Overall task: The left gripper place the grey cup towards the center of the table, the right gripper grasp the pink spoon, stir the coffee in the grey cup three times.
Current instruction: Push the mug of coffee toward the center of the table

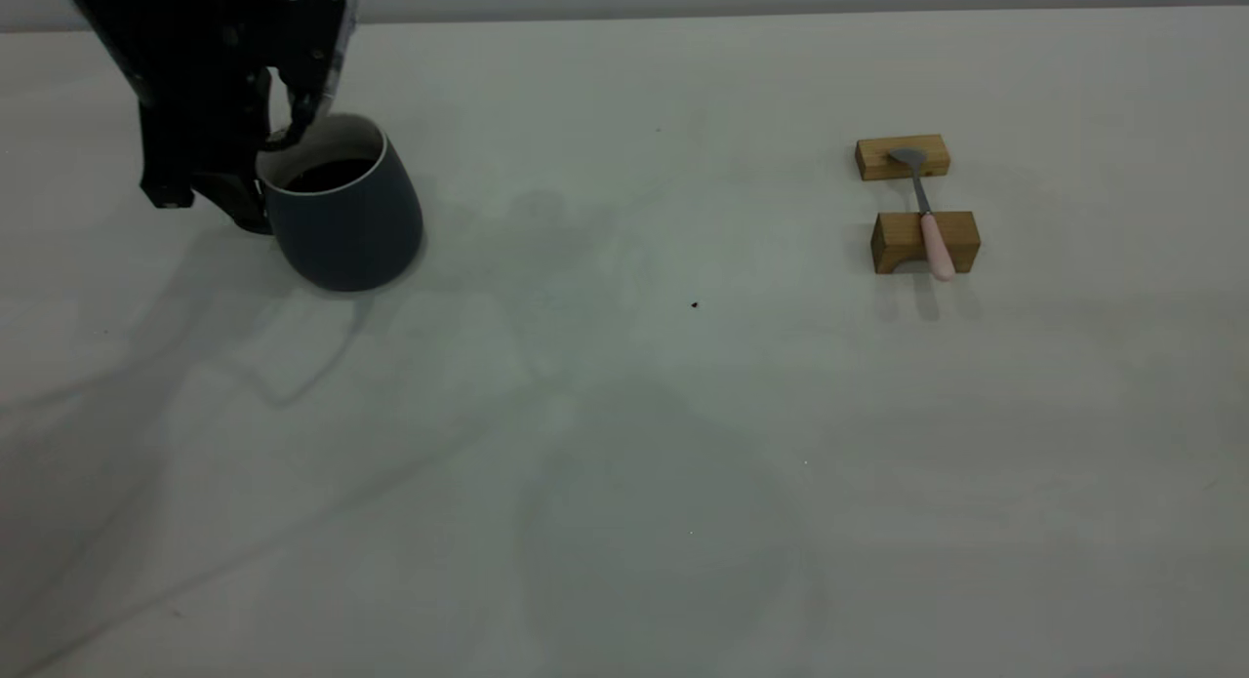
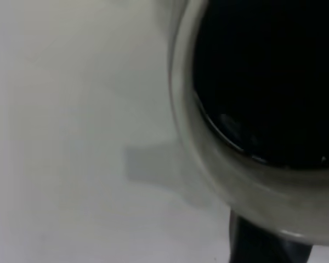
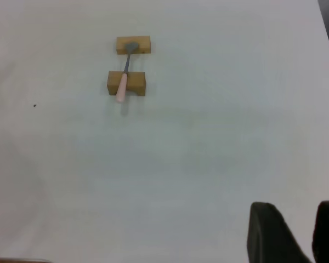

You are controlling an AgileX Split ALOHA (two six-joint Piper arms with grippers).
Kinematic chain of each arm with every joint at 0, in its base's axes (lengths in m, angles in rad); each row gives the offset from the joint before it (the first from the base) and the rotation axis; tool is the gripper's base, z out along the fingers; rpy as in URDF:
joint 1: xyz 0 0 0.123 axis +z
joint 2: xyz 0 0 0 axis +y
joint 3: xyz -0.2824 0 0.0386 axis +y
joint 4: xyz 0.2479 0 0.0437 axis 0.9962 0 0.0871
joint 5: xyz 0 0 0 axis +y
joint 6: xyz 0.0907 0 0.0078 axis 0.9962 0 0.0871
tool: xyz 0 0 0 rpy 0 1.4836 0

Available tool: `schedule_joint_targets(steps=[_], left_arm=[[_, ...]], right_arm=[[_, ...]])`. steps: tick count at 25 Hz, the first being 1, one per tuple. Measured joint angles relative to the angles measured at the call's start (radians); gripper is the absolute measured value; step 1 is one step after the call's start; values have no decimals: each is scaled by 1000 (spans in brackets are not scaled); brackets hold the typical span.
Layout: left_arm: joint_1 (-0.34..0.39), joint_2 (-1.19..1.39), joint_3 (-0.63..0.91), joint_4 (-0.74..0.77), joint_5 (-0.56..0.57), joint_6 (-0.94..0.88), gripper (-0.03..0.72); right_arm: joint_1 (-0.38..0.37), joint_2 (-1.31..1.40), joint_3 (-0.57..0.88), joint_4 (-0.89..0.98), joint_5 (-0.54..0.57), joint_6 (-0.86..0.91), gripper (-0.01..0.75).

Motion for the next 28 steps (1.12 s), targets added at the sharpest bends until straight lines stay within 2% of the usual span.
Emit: schedule_joint_targets(steps=[13,22,28], left_arm=[[-110,0,0,-58,-20,-7,338],[-208,0,0,-167,-35,-7,335],[-237,0,0,-194,-50,-7,333]], right_arm=[[0,0,0,0,0,0,237],[0,0,0,0,0,0,237],[0,0,0,0,0,0,237]])
